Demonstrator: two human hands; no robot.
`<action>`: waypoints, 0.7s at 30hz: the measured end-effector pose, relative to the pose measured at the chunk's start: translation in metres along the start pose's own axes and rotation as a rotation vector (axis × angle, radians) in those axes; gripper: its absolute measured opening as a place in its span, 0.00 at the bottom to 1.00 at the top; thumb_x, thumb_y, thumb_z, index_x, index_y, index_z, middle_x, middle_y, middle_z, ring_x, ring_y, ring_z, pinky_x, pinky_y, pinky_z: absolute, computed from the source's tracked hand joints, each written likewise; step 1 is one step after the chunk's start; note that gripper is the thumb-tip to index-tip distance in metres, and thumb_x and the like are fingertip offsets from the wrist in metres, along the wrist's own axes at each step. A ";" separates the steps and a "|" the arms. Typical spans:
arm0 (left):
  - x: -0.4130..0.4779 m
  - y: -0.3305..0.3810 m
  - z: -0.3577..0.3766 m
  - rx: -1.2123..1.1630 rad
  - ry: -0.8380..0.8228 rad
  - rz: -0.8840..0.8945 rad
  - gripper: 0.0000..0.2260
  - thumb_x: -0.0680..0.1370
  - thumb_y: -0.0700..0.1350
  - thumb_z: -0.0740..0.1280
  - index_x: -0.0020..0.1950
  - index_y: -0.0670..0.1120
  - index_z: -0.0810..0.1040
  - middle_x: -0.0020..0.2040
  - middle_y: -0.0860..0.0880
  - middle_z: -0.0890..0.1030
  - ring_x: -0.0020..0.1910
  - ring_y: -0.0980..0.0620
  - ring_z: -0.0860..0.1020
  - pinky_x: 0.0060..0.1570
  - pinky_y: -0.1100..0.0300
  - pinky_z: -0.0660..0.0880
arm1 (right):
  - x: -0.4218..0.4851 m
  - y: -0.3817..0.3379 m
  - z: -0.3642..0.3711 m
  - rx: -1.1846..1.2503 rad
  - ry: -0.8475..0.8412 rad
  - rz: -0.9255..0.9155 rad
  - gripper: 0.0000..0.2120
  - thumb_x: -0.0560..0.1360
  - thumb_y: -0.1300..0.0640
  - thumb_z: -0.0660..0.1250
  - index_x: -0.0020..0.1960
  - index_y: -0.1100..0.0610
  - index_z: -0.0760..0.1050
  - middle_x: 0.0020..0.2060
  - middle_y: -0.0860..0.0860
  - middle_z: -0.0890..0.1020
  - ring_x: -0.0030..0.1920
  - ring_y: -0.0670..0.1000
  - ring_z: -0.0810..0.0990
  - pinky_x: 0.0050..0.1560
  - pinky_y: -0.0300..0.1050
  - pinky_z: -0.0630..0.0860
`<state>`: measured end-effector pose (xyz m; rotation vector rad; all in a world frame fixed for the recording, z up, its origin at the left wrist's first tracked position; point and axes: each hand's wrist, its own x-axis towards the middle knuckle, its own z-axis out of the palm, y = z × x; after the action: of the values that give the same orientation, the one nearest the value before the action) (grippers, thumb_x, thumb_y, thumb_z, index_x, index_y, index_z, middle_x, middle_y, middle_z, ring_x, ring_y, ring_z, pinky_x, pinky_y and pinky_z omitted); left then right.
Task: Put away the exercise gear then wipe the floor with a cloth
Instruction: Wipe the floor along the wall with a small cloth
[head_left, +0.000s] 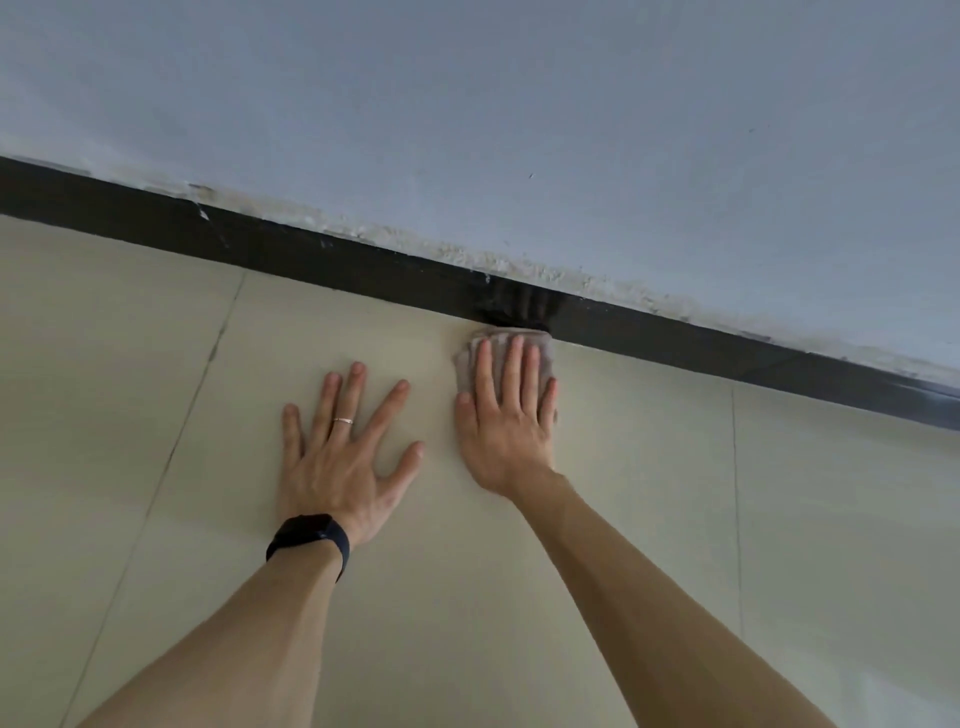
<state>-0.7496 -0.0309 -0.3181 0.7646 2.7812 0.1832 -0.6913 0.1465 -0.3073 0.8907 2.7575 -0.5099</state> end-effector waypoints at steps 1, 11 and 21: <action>0.000 0.001 0.000 -0.005 0.002 0.002 0.30 0.76 0.71 0.43 0.77 0.69 0.40 0.81 0.56 0.36 0.80 0.51 0.41 0.76 0.40 0.42 | -0.002 0.008 -0.004 -0.054 -0.036 -0.144 0.29 0.83 0.42 0.40 0.81 0.47 0.36 0.79 0.51 0.35 0.78 0.52 0.31 0.77 0.57 0.33; 0.000 0.001 0.000 -0.014 0.010 0.002 0.29 0.77 0.69 0.46 0.77 0.69 0.42 0.81 0.56 0.38 0.80 0.51 0.42 0.76 0.40 0.43 | 0.018 -0.011 0.005 0.111 0.114 0.408 0.33 0.82 0.44 0.45 0.81 0.57 0.37 0.79 0.61 0.38 0.79 0.59 0.34 0.76 0.58 0.33; 0.000 0.001 -0.003 -0.015 -0.002 0.009 0.30 0.77 0.69 0.45 0.77 0.68 0.40 0.81 0.56 0.37 0.80 0.52 0.39 0.76 0.41 0.40 | 0.005 0.006 -0.005 0.026 0.048 0.155 0.29 0.83 0.44 0.42 0.81 0.50 0.38 0.80 0.52 0.37 0.79 0.54 0.34 0.77 0.60 0.35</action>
<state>-0.7497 -0.0302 -0.3153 0.7739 2.7714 0.2038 -0.6922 0.1553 -0.3055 1.1254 2.7012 -0.5032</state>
